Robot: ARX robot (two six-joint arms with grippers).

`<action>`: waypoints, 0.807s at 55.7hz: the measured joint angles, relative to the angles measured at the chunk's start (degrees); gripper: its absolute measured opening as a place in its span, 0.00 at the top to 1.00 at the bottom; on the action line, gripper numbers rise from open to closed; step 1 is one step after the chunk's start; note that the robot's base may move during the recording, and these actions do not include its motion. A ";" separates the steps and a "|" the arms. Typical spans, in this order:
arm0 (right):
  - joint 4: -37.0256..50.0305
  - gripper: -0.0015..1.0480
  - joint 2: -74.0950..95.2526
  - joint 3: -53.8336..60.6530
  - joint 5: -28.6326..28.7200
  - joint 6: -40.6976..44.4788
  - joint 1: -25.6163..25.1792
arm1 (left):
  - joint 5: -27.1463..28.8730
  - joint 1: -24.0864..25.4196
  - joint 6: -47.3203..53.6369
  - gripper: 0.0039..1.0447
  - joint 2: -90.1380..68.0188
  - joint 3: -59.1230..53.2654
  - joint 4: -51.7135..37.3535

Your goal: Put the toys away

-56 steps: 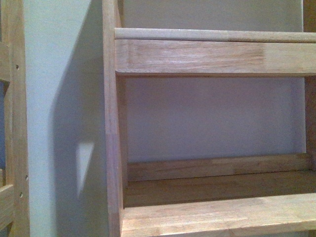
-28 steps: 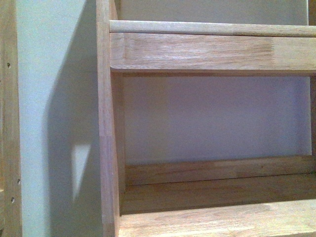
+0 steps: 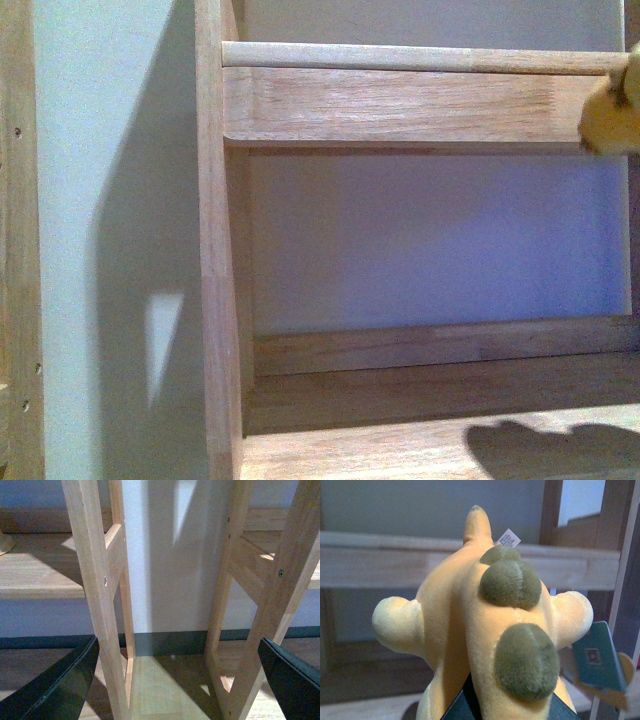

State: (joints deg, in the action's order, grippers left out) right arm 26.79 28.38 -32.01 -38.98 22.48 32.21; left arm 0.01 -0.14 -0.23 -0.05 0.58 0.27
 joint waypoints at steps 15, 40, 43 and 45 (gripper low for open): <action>0.74 0.94 7.26 -14.91 8.41 7.26 -5.25 | 0.00 0.00 0.00 0.06 0.00 0.00 0.00; -11.43 0.94 19.82 -37.33 33.51 -15.32 -31.56 | 0.00 0.00 0.00 0.06 0.00 0.00 0.00; -11.26 0.94 23.08 -39.91 34.86 -17.59 -32.50 | 0.00 0.00 0.00 0.06 0.02 0.00 0.00; -10.99 0.94 25.05 -41.27 35.32 -18.40 -32.72 | 0.00 0.00 0.00 0.06 0.00 0.00 0.00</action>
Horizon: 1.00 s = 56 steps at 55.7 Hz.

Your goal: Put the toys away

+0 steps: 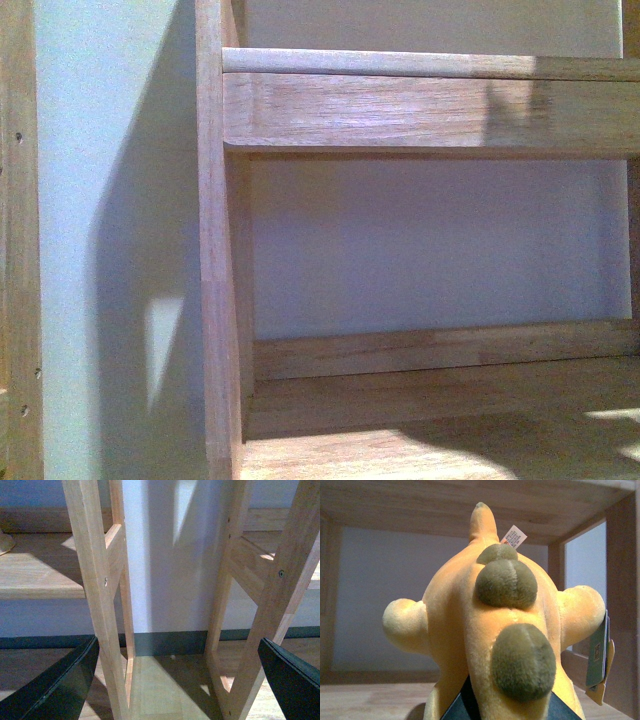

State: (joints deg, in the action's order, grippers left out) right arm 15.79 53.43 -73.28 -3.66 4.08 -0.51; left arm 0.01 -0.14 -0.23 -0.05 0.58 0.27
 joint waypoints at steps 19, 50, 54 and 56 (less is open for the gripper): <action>-1.62 0.94 18.16 -13.57 3.37 -10.21 1.27 | 0.00 0.00 0.00 0.06 0.00 0.00 0.00; -6.64 0.94 41.31 -34.62 3.69 -22.80 13.29 | 0.00 0.00 0.00 0.06 0.02 0.00 0.00; -6.82 0.94 43.56 -36.09 3.41 -23.85 15.23 | 0.00 0.00 0.00 0.06 0.00 0.00 0.00; -6.84 0.94 44.06 -36.35 3.15 -24.13 15.78 | 0.00 0.00 0.00 0.06 0.00 0.00 0.00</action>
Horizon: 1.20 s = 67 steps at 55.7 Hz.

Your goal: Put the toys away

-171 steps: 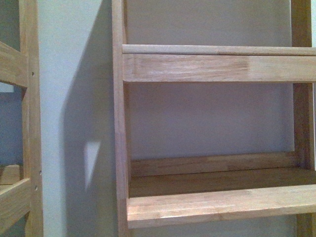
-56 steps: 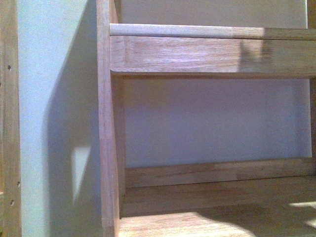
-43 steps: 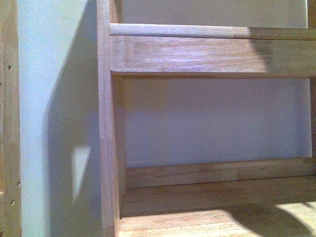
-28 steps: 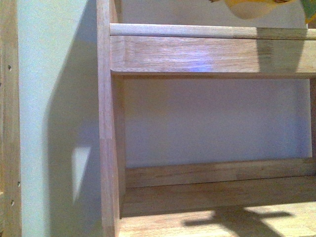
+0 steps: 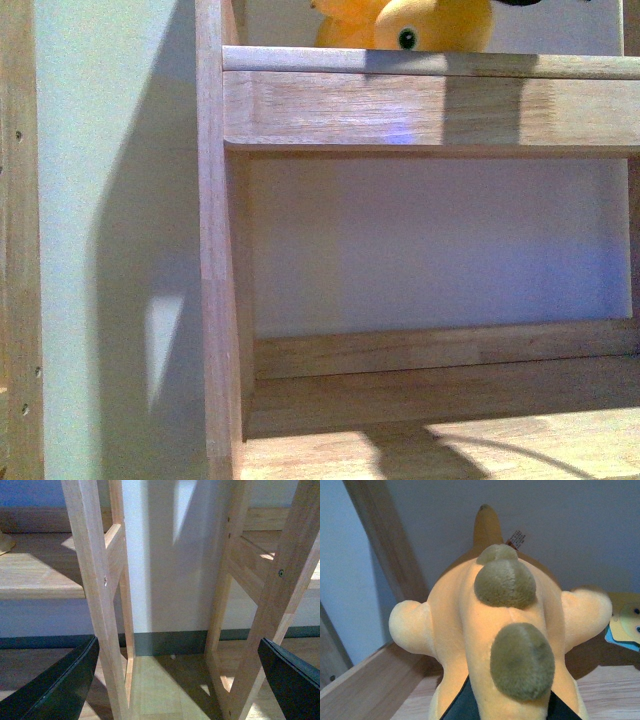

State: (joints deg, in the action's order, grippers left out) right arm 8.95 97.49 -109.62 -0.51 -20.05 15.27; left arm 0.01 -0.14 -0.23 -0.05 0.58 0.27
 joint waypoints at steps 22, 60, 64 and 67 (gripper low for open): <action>1.53 0.94 3.87 -2.56 -2.03 -1.84 7.78 | 0.00 0.00 0.00 0.06 0.02 0.00 0.00; 2.14 0.94 3.93 -2.01 -1.84 -3.54 7.72 | 0.00 0.00 0.00 0.06 0.00 0.00 0.00; 1.92 0.94 3.93 -2.01 -1.86 -3.54 7.76 | 0.00 0.00 0.00 0.06 0.00 0.00 0.00; 1.77 0.89 3.93 -2.01 -2.08 -3.48 7.78 | 0.00 0.00 0.00 0.06 0.00 0.00 0.00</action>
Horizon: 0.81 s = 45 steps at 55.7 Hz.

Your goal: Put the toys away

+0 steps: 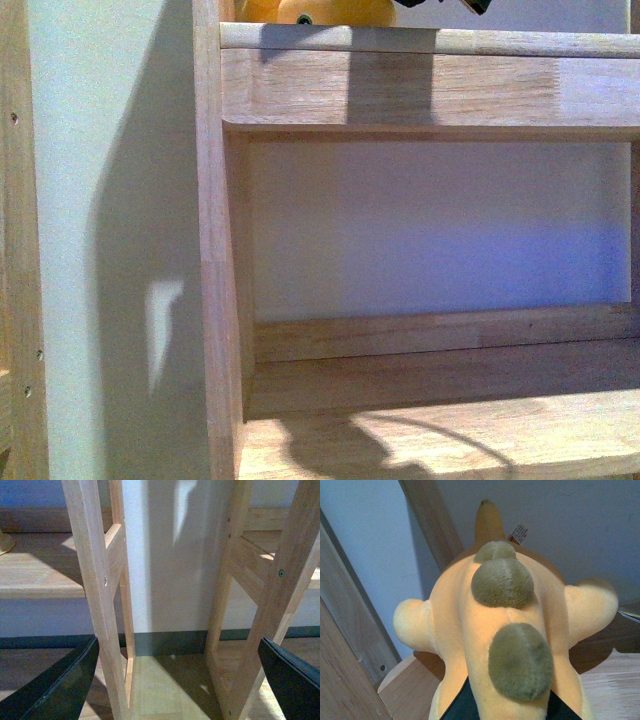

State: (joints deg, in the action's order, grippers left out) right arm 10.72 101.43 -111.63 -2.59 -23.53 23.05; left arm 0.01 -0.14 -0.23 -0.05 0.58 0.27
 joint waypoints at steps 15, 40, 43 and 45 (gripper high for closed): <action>-0.31 0.49 0.00 0.02 -3.19 1.77 -0.28 | 0.00 0.00 0.00 0.06 0.02 0.00 0.00; 5.88 0.06 -4.20 4.46 -6.40 8.20 -0.59 | 0.00 0.00 0.00 0.06 0.00 0.00 0.00; 6.40 0.06 -4.94 4.63 -6.56 8.41 -0.79 | 0.00 0.00 0.00 0.06 0.00 0.00 0.00; 6.78 0.06 -5.60 4.92 -6.62 8.44 -0.90 | 0.00 0.00 0.00 0.06 0.00 0.00 0.00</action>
State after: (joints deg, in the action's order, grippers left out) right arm 17.50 95.83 -106.72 -9.21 -15.09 22.15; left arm 0.01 -0.14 -0.23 -0.05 0.58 0.27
